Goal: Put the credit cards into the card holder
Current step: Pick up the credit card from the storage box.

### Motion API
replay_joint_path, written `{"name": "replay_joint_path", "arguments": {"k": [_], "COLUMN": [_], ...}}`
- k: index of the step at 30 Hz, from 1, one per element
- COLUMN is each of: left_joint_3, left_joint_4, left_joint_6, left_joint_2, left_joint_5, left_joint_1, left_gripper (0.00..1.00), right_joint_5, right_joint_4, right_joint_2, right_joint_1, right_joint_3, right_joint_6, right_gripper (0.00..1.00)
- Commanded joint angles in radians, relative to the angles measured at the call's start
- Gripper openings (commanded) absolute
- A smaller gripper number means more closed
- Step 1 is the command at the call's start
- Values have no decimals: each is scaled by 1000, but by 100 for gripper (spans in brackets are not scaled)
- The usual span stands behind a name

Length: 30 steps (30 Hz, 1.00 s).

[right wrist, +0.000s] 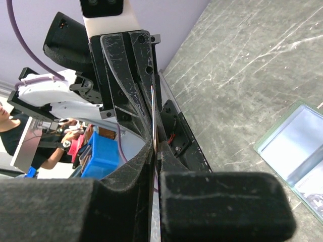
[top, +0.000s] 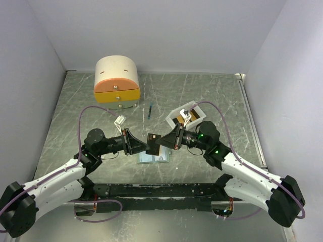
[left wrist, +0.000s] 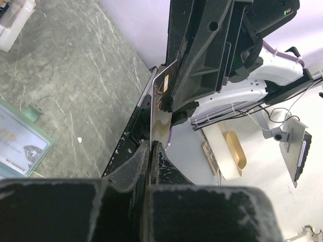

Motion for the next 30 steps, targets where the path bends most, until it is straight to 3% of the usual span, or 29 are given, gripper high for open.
{"name": "replay_joint_path", "arguments": {"k": [1,9,15,30], "left_joint_3": [0,10,-9,10], "left_joint_4": [-59,-108,-18,-118], "left_joint_6": [39,40,-21,13], "left_joint_2": [-2,-47,-51,-129], "left_joint_5": [-37,-33,6,10], "left_joint_1": [9,9,8,8], "left_gripper": [7,8,7,7], "right_joint_5": [-71,-79,-107,-126], "right_joint_4": [39,-3,23,-312], "right_joint_2": [-40,-80,-69,-108], "right_joint_1": [-12,-45,-48,-76], "right_joint_3": [44,44,37,187], "right_joint_6": [11,-12,-14,-278], "right_gripper": [3,0,0,0]}}
